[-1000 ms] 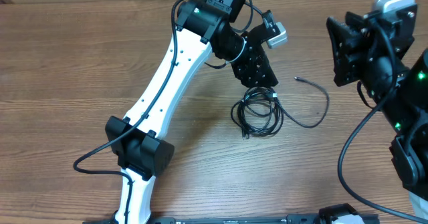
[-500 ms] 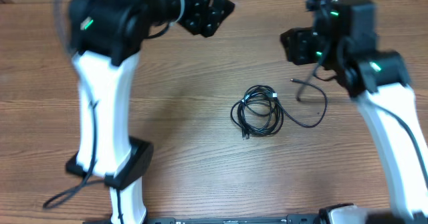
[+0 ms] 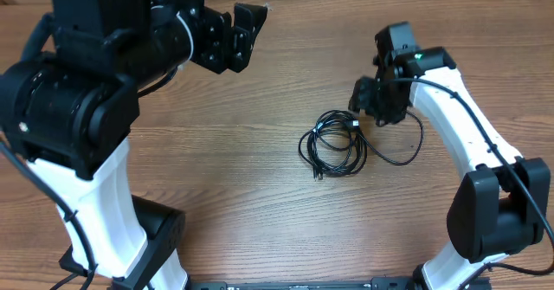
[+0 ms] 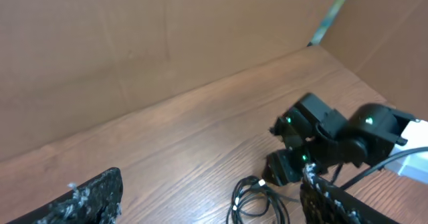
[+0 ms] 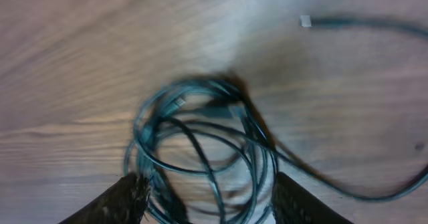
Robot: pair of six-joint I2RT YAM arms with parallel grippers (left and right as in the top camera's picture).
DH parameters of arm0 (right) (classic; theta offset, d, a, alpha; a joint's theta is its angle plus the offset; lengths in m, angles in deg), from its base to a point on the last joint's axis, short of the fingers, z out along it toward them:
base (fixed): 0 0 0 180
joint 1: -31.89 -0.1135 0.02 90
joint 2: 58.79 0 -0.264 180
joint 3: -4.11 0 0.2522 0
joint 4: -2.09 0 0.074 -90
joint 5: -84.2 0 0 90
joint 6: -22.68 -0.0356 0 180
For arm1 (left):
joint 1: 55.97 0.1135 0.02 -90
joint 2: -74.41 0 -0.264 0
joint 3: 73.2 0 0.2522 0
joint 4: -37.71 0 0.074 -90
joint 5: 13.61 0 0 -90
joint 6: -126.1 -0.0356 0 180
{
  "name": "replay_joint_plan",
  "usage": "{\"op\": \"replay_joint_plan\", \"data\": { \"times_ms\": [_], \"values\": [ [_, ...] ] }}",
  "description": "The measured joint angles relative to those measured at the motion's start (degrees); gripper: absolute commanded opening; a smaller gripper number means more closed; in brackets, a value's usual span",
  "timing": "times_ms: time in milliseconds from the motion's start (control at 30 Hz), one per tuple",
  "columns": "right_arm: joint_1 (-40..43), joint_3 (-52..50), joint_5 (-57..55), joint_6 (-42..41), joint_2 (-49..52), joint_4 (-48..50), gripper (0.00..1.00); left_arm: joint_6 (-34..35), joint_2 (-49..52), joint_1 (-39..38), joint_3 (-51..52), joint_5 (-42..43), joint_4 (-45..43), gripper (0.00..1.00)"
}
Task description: Untangle cables
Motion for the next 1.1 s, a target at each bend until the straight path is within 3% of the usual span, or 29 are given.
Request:
{"op": "replay_joint_plan", "data": {
  "times_ms": [333,533,567,600,667,933,1100],
  "values": [
    [-0.1,-15.3,2.6,-1.7,0.0,8.9,0.58,0.7,0.5,0.0,0.2,-0.7,0.2,0.86],
    [-2.5,-16.8,5.4,-1.9,0.0,11.8,0.58,0.7,0.5,0.0,0.2,-0.9,0.4,0.87],
    [-3.1,-16.8,5.8,-1.9,0.0,12.1,0.54,0.7,0.5,0.0,0.2,-0.9,0.6,0.87],
    [-3.8,-16.8,6.1,-1.9,0.0,12.5,0.44,0.7,0.5,0.0,0.2,-0.9,0.8,0.87],
    [-5.2,-16.8,6.6,-1.7,0.0,13.3,0.04,0.7,0.5,0.0,0.2,-0.9,1.1,0.87],
    [-8.6,-16.8,3.0,-1.8,0.0,14.6,0.04,0.6,0.5,0.0,0.2,-1.0,3.5,0.87],
    [-8.7,-15.7,3.2,2.8,-0.3,12.6,0.04,0.4,0.5,0.0,0.2,-3.2,4.5,0.88]
  ]
}}
